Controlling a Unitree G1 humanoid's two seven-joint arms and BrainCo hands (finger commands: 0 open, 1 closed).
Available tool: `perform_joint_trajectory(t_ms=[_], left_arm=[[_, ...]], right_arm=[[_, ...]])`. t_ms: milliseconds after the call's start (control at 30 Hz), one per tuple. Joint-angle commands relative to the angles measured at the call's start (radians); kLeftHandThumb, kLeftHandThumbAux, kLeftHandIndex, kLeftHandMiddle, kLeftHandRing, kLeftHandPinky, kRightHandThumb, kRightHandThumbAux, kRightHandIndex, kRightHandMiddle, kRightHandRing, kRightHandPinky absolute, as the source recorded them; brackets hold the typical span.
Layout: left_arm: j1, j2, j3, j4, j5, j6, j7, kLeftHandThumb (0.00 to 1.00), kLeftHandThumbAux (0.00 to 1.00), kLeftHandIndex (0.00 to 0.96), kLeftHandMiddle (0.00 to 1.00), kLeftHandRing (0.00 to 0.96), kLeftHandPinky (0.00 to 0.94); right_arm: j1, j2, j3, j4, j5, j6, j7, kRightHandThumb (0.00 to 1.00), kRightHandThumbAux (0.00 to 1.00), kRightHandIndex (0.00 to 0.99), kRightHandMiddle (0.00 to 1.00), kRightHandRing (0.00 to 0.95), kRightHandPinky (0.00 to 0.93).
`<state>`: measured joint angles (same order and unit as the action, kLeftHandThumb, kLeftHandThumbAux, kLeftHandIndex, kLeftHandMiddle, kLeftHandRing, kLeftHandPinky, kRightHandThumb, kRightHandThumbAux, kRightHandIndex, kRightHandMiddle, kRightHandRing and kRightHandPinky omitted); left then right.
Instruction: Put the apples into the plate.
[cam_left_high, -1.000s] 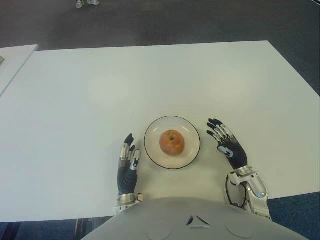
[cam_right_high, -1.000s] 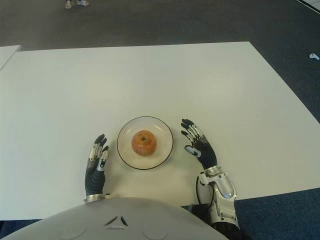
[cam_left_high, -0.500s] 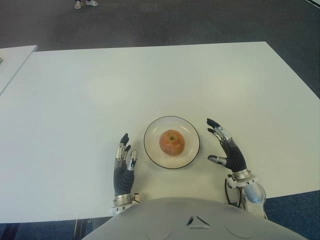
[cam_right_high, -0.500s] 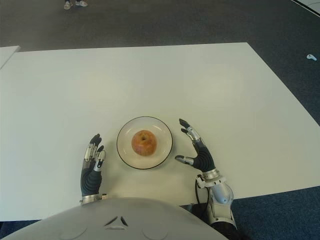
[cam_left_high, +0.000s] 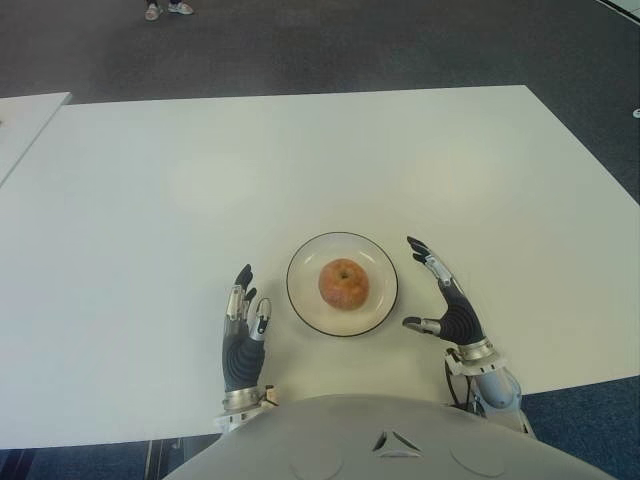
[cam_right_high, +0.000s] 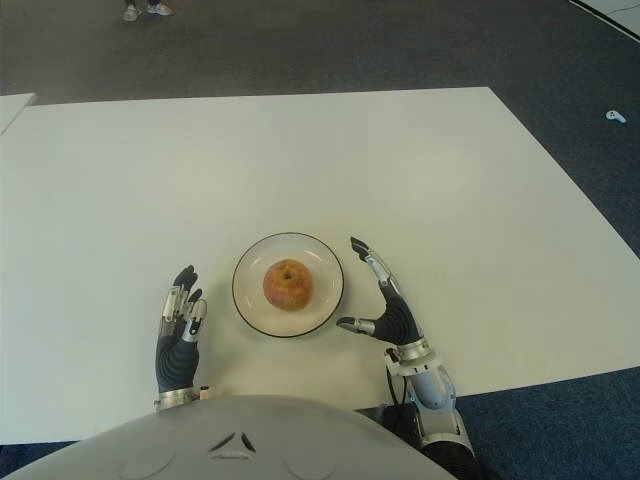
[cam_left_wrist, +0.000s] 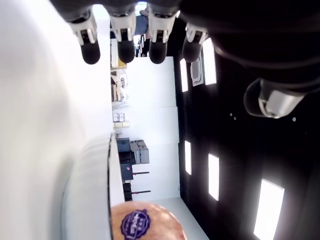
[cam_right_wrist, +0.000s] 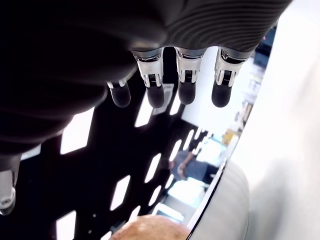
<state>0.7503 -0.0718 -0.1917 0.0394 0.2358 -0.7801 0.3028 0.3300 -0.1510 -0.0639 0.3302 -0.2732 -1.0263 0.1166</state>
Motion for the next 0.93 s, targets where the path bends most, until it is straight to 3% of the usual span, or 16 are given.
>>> perform_joint_trajectory(t_ms=[33,200,667,833,933], left_arm=[[0.014,-0.025,0.012,-0.014,0.011,0.025,0.016,0.048,0.336,0.023,0.000,0.000,0.000],[0.018,-0.030,0.011,-0.038,0.012,0.050,0.011,0.055,0.325,0.031,0.000,0.000,0.000],[0.026,-0.021,0.015,-0.079,0.029,0.055,0.011,0.049,0.372,0.025,0.000,0.000,0.002],[0.028,-0.021,0.013,-0.085,0.020,0.051,0.008,0.045,0.399,0.029,0.000,0.000,0.000],[0.031,-0.020,0.011,-0.090,0.013,0.054,0.003,0.045,0.409,0.028,0.000,0.000,0.000]], right_arm=[[-0.044,0.031,0.018,0.075,-0.067,0.115,-0.076,0.163,0.461,0.000,0.000,0.000,0.000],[-0.044,0.038,0.043,0.065,-0.067,0.150,-0.122,0.171,0.435,0.000,0.000,0.000,0.000],[-0.069,0.051,0.081,0.103,-0.039,0.088,-0.209,0.114,0.418,0.000,0.000,0.000,0.000],[-0.055,0.054,0.095,0.074,-0.014,0.145,-0.191,0.092,0.434,0.000,0.000,0.000,0.000],[-0.034,0.056,0.106,0.035,0.033,0.217,-0.155,0.086,0.447,0.000,0.000,0.000,0.000]])
